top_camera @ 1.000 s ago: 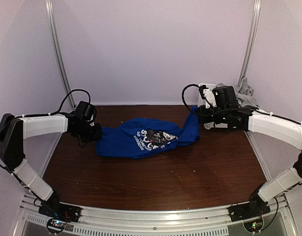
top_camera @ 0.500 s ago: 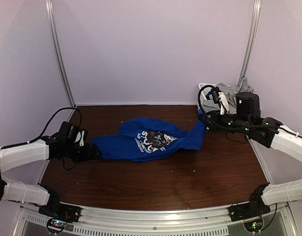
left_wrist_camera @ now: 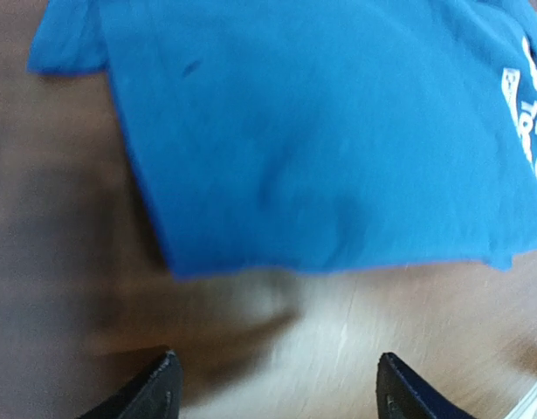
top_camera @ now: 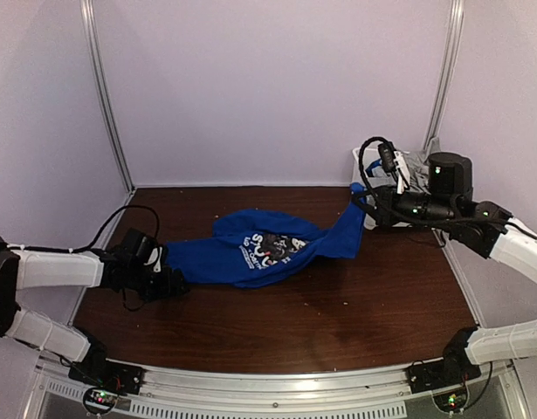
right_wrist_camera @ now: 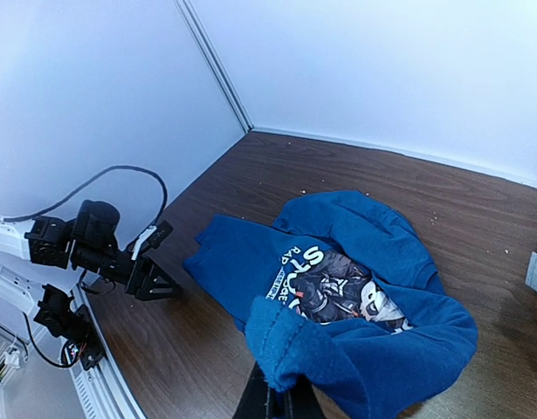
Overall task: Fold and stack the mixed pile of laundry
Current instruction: Adjust the crumpled T-shirt at the center of the board.
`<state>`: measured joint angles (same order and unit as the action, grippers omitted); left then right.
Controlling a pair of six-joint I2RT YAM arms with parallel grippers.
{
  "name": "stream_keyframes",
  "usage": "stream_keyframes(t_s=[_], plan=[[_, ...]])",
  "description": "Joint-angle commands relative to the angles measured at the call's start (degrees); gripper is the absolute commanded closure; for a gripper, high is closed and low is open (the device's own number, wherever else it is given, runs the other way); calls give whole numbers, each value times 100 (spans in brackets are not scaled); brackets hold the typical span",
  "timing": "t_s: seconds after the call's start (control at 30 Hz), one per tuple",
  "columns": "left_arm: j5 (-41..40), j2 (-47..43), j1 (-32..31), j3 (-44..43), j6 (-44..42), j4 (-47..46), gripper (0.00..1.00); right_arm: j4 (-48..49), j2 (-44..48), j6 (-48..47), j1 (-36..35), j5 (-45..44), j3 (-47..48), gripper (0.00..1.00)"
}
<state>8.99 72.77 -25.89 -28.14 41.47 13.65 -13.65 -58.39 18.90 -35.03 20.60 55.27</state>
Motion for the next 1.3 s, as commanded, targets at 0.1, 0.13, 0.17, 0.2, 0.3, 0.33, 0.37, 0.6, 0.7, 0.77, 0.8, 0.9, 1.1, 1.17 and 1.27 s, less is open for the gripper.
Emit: stream_keyframes(t_s=[0.1,0.13,0.17,0.2,0.3,0.33,0.37,0.6,0.7,0.77,0.8,0.9,1.1,1.17,1.27], plan=[[-23,1380,-21,-705,121,-1322,42,-111,15,-149,-73,273,314,100],[-3,1461,-21,-758,116,-1329,53,-149,32,-157,-81,285,365,100],[35,1486,-21,-796,108,-1330,65,-180,68,-166,-91,306,411,100],[74,1418,-21,-806,87,-1337,81,-229,106,-171,-103,311,467,100],[38,538,-28,-667,104,-833,100,-464,305,-211,-176,314,622,100],[-31,130,-30,-621,88,-531,100,-558,399,-225,-222,332,652,100],[-76,-354,-30,-583,55,-171,100,-639,499,-228,-267,353,678,100],[-296,-2565,-26,-1509,-170,2387,100,-1191,1075,40,-580,18,1294,100],[-453,-1867,2,-1889,-266,2227,100,-1441,671,-287,-576,-863,1625,100],[-575,-1132,209,-2141,-320,1965,100,-1443,248,-508,-438,-1541,1705,100],[-524,-756,358,-2314,-371,1769,100,-1366,34,-541,-284,-1753,1680,100],[-589,422,677,-2824,-596,1389,92,-890,-575,-425,301,-1334,1397,100],[9,60,744,-2329,-764,998,33,-151,-1047,-33,409,-413,719,100],[207,-541,728,-1777,-706,1018,32,-64,-984,10,409,-402,522,100],[485,-1354,629,-895,-423,1111,34,-126,-917,-19,407,-488,410,100]])
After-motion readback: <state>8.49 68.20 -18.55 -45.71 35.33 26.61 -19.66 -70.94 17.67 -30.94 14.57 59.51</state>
